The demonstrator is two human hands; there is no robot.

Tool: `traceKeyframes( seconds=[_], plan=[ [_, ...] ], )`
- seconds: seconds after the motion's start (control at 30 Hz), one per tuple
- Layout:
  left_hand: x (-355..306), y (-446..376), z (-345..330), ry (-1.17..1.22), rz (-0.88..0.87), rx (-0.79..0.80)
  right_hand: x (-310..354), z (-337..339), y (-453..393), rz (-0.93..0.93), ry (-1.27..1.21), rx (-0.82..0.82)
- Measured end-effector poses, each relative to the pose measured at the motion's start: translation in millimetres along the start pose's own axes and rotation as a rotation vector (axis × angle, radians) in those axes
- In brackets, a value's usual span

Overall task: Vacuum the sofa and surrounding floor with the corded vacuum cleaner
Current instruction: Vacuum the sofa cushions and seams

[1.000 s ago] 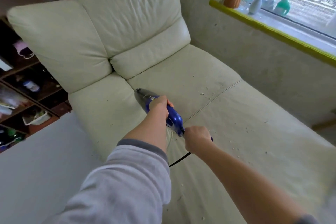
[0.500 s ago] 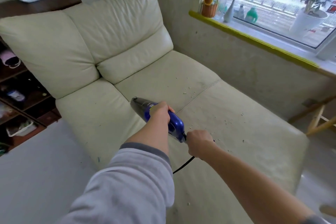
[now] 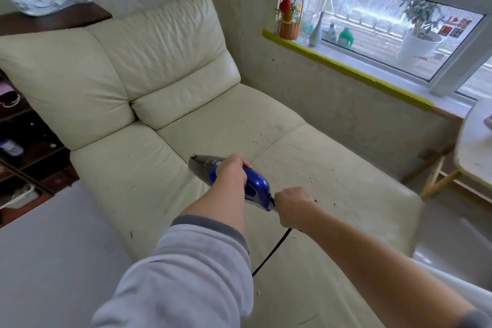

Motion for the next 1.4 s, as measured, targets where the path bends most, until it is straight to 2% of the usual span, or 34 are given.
traceKeyframes(
  seconds=[0.07,0.2,0.3,0.5,0.6,0.67,0.8,0.87,0.97,1.23,1.4],
  plan=[
    [-7.6,-7.8,-6.3,0.05,0.023,0.021,-1.7,0.1,-2.8,0.004,-0.012,-0.006],
    [-24.8,-24.1,-13.1,-0.259,-0.042,-0.036,-0.8,-2.8,-15.4,-0.022,-0.037,-0.011],
    [-32.2,-33.1,-21.9,-0.29,-0.057,0.033,-1.8,-2.3,-32.0,-0.047,-0.074,-0.017],
    [-49.9,-37.6,-32.0,-0.321,-0.132,-0.088,-19.4,-13.2,-61.4,-0.103,-0.118,-0.017],
    [-28.9,-52.2,-21.4,-0.168,0.038,-0.158,-15.0,-19.9,-78.3,-0.103,-0.136,0.007],
    [-35.0,-73.2,-1.2,-0.165,0.014,-0.212,6.0,-15.4,-96.3,-0.063,-0.148,-0.006],
    [-47.2,-119.6,29.1,-0.088,0.008,-0.158,48.8,-0.5,-132.5,0.002,-0.169,-0.017],
    [-55.2,-132.6,29.4,-0.116,-0.001,-0.129,49.7,0.0,-149.7,-0.032,-0.201,-0.007],
    [-59.4,-134.5,21.7,-0.08,0.002,-0.203,35.6,-2.3,-159.1,-0.093,-0.273,-0.012],
    [-52.9,-156.9,4.8,-0.091,0.014,-0.25,27.0,-19.4,-177.5,-0.165,-0.329,-0.005],
    [-50.7,-174.9,25.8,0.081,-0.03,-0.235,54.6,-20.8,-190.4,-0.135,-0.342,-0.008]
  ],
)
Point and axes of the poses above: each hand's wrist, its own y-axis away from the middle knuckle, its own z-axis out of the back of the hand, x = y × z, the point moved 10 cm from there along -y, towards the middle knuckle, and after that the axes turned 3 degrees about y, right-handed, at the moved point
